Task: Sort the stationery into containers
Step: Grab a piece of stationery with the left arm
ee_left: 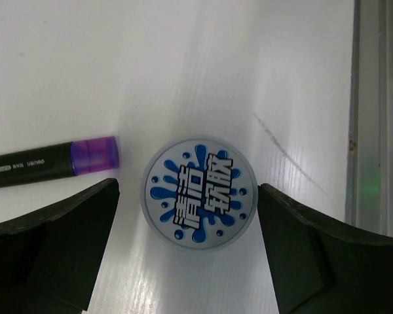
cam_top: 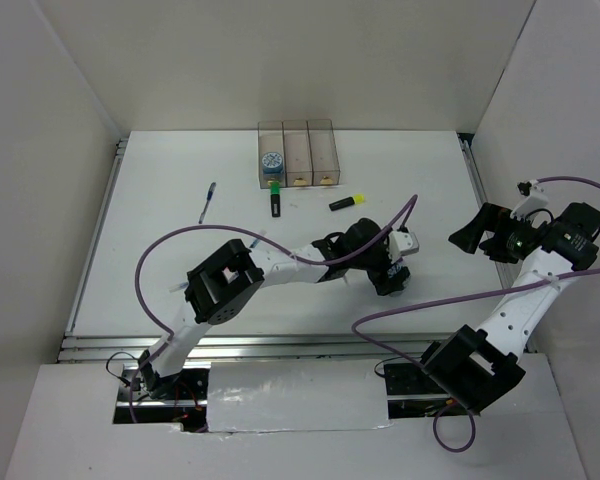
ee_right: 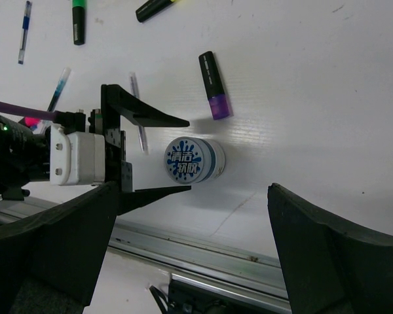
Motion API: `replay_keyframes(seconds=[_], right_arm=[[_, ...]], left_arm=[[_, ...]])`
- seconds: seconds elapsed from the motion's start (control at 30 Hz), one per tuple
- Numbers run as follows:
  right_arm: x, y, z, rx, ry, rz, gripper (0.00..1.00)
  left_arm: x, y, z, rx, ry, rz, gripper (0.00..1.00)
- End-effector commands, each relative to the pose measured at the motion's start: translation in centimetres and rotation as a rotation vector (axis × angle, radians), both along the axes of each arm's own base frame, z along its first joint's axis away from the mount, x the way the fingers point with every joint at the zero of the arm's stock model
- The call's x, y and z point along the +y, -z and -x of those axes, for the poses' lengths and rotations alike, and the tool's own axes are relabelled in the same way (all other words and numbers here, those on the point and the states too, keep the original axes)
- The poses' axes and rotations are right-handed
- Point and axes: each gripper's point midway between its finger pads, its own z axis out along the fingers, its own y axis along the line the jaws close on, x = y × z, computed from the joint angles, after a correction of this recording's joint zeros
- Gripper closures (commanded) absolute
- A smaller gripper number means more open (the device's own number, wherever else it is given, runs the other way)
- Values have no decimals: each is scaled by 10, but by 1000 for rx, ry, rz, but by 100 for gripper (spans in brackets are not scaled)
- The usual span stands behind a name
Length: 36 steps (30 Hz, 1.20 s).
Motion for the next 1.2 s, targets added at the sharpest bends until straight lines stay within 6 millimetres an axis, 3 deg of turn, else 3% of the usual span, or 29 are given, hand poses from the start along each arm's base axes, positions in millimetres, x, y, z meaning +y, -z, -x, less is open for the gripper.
replay_keyframes(seconds=[0.0, 0.27, 0.47, 0.7, 1.17], right_arm=[[-1, -7, -1, -15, -5, 3, 0], [-3, -6, -2, -11, 1, 1, 0], [-4, -4, -3, -1, 1, -7, 0], [-3, -2, -1, 0, 3, -4, 0], [-2, 1, 0, 7, 1, -6, 0]], left_arm=[[-23, -45, -4, -16, 20, 140, 2], [-20, -30, -3, -5, 26, 106, 16], [-14, -25, 1, 22, 35, 97, 1], [-13, -21, 7, 36, 49, 90, 1], [-10, 7, -10, -24, -8, 8, 1]])
